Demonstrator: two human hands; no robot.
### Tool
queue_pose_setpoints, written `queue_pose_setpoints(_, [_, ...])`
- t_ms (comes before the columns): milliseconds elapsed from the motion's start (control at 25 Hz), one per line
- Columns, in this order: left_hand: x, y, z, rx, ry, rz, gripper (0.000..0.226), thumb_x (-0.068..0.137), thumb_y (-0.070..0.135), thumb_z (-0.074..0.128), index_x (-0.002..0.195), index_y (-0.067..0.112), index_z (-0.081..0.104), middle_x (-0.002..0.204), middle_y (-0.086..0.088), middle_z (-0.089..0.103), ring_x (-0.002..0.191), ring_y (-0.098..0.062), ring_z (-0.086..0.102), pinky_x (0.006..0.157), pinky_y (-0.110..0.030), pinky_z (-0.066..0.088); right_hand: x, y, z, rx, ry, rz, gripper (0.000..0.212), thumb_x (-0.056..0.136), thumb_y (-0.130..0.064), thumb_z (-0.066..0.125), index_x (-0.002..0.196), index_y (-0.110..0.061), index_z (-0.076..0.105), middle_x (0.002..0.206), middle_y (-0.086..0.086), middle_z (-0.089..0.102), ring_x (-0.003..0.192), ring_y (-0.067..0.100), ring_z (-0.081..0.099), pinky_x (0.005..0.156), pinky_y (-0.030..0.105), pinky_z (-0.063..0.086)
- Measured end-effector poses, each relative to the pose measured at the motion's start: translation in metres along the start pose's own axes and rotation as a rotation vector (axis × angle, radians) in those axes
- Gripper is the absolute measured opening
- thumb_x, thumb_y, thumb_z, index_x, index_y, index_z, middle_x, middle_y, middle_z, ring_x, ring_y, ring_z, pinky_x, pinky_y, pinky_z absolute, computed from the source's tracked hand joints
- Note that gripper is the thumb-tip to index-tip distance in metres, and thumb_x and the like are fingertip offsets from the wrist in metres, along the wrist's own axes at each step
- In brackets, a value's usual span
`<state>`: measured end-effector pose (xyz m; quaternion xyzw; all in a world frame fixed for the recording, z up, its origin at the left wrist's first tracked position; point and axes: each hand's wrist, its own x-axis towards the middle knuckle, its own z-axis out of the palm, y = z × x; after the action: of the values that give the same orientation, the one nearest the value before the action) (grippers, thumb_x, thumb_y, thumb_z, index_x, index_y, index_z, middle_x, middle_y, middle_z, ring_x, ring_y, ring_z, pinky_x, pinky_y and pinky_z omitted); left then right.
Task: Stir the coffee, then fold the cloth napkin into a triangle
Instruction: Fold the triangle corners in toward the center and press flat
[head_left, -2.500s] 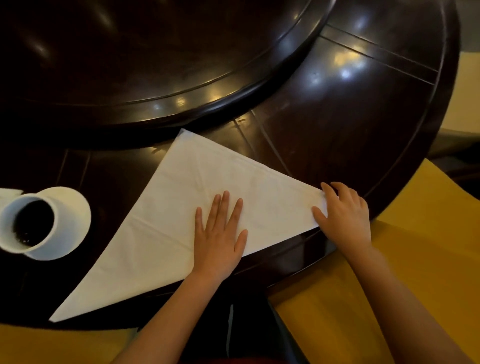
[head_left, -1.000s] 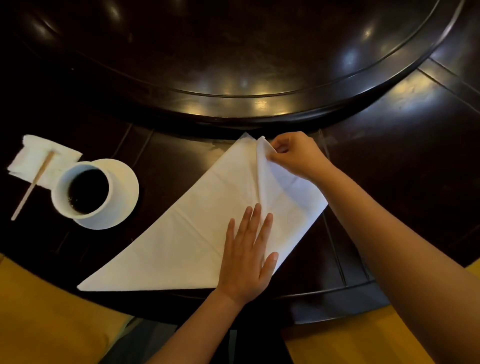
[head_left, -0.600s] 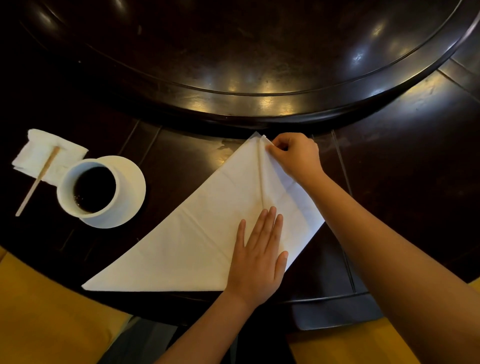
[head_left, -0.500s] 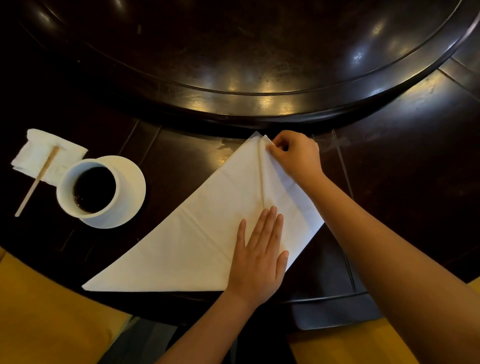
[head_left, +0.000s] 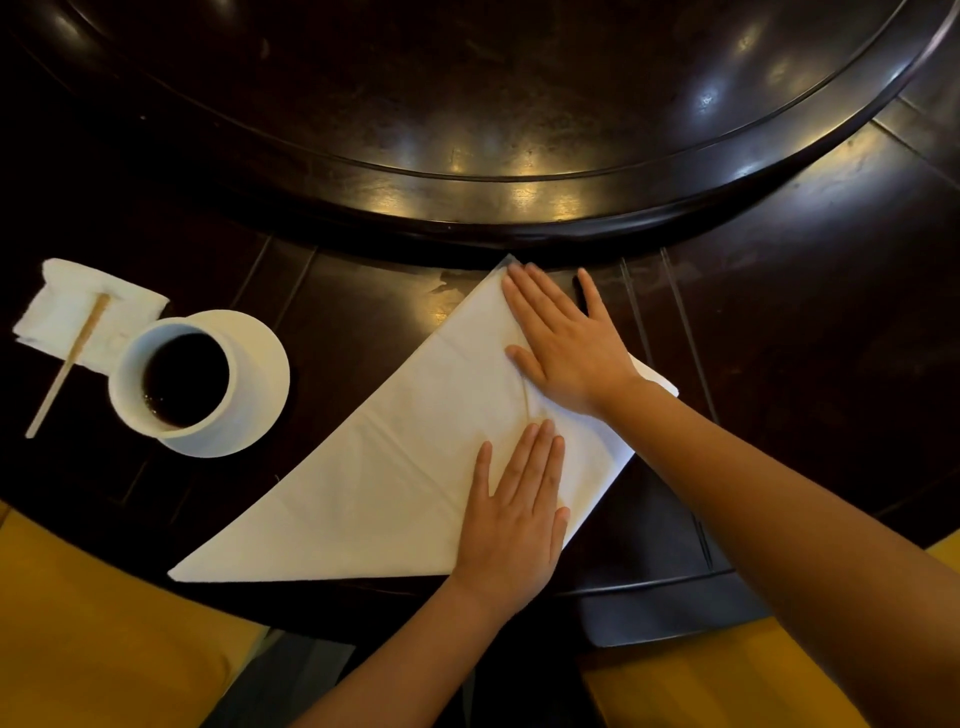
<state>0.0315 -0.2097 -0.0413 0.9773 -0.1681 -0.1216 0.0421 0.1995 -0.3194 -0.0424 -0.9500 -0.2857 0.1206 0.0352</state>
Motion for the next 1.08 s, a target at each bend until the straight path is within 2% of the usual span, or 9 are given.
queue_pose_setpoints(120, [-0.02,-0.004,0.004,-0.002,-0.023,0.042,0.079,0.084,0.051,0.053,0.143,0.008,0.025,0.151,-0.012,0.025,0.139,-0.027,0.019,0.107,-0.055,0.021,0.011,-0.003,0.0,0.001,0.031,0.106,0.063,0.094,-0.05,0.011,0.147,-0.019,-0.001,0.158,0.001,0.005,0.144,0.016,-0.005,0.113,0.049,-0.013])
queue_pose_setpoints(200, [-0.027,-0.007,0.003,0.004,-0.024,0.066,0.074,0.087,0.051,0.045,0.143,0.008,0.025,0.151,-0.012,0.022,0.14,-0.027,0.02,0.106,-0.056,0.02,0.015,-0.005,-0.003,-0.002,0.025,0.136,0.062,0.095,-0.05,0.01,0.147,-0.02,-0.001,0.158,0.001,0.005,0.144,0.017,-0.004,0.113,0.051,-0.013])
queue_pose_setpoints(320, [-0.029,-0.009,0.001,-0.037,-0.019,0.068,0.068,0.089,0.047,0.03,0.144,0.008,0.025,0.152,-0.011,0.022,0.14,-0.026,0.021,0.107,-0.058,0.018,-0.004,-0.009,-0.004,0.03,0.072,0.104,0.062,0.096,-0.05,0.013,0.147,-0.018,-0.001,0.158,0.002,0.002,0.143,0.016,-0.008,0.113,0.049,-0.014])
queue_pose_setpoints(440, [-0.028,-0.01,0.002,-0.089,-0.002,0.073,0.068,0.088,0.047,0.031,0.144,0.007,0.026,0.152,-0.011,0.024,0.14,-0.026,0.021,0.108,-0.059,0.017,-0.061,-0.021,0.006,0.122,0.126,0.045,0.062,0.096,-0.046,0.018,0.147,-0.016,0.002,0.156,0.003,0.0,0.144,0.017,-0.007,0.115,0.046,-0.013])
queue_pose_setpoints(640, [-0.028,-0.01,0.003,-0.102,-0.012,0.074,0.067,0.09,0.046,0.028,0.144,0.007,0.022,0.152,-0.012,0.023,0.141,-0.025,0.02,0.109,-0.059,0.016,-0.136,-0.034,0.033,-0.002,-0.016,-0.068,0.069,0.095,-0.055,0.02,0.148,-0.014,0.006,0.157,0.007,0.007,0.144,0.019,-0.002,0.117,0.044,-0.002])
queue_pose_setpoints(840, [-0.029,-0.013,-0.001,-0.114,-0.033,0.082,0.071,0.088,0.047,0.032,0.146,0.008,0.022,0.154,-0.011,0.023,0.142,-0.023,0.02,0.109,-0.058,0.017,-0.125,0.001,0.028,-0.046,-0.068,-0.161,0.078,0.086,-0.071,0.024,0.148,-0.028,0.003,0.157,0.006,0.0,0.144,0.021,-0.006,0.116,0.044,-0.003])
queue_pose_setpoints(1080, [-0.031,-0.022,0.004,-0.134,-0.027,0.126,0.076,0.086,0.05,0.038,0.15,0.019,0.012,0.158,-0.004,0.01,0.145,-0.019,0.004,0.113,-0.048,0.001,-0.105,0.041,0.015,-0.098,-0.104,-0.125,0.085,0.081,-0.078,0.025,0.147,-0.032,-0.001,0.157,0.009,-0.006,0.143,0.021,-0.012,0.114,0.043,-0.008])
